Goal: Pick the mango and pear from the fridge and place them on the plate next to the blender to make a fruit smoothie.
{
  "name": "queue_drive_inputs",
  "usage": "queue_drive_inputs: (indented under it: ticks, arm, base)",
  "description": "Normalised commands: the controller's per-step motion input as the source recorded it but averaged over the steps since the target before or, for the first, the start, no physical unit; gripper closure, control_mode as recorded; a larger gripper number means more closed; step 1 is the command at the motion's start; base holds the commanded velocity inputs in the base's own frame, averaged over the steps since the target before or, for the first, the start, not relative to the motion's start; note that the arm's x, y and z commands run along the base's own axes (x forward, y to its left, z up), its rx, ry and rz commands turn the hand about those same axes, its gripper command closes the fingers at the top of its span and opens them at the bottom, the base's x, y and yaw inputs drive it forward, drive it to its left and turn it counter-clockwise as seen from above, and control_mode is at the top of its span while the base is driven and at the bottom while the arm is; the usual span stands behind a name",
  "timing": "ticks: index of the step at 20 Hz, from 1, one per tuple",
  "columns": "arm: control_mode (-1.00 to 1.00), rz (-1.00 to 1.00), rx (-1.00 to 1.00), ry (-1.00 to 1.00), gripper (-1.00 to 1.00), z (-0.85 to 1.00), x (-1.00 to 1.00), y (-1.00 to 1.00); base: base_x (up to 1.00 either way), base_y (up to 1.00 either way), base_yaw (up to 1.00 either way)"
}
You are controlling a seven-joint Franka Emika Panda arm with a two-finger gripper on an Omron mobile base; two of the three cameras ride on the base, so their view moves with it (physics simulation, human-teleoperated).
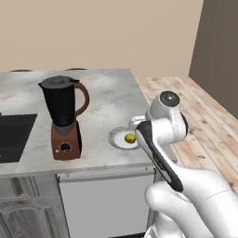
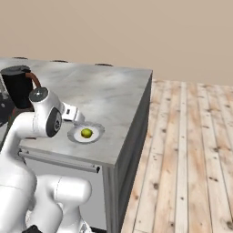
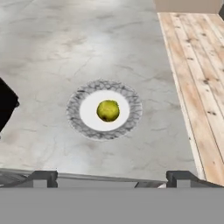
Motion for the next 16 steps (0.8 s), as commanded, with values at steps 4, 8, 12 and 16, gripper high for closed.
queue_drive_inputs:
  ticks: [4,8,12,16]
  arm:
    - [-1.00,0.05,0.05,-0.06,-1.00,0.74,-1.00,0.00]
    - [1.00,0.00,0.00,-0.03,-1.00,0.03,-0.50,0.00]
    - [1.00,0.00,0.00,0.00,-1.00,0.00,0.00,0.00]
    - [1.00,0.00,0.00,0.00,-1.00,0.00,0.00,0.00]
  base:
    - [0.00,0.00,0.00]
    - [-0.50,0.00,0.01]
    - [-0.92,0.21,0.68]
    - [-0.18,0.16,1.00]
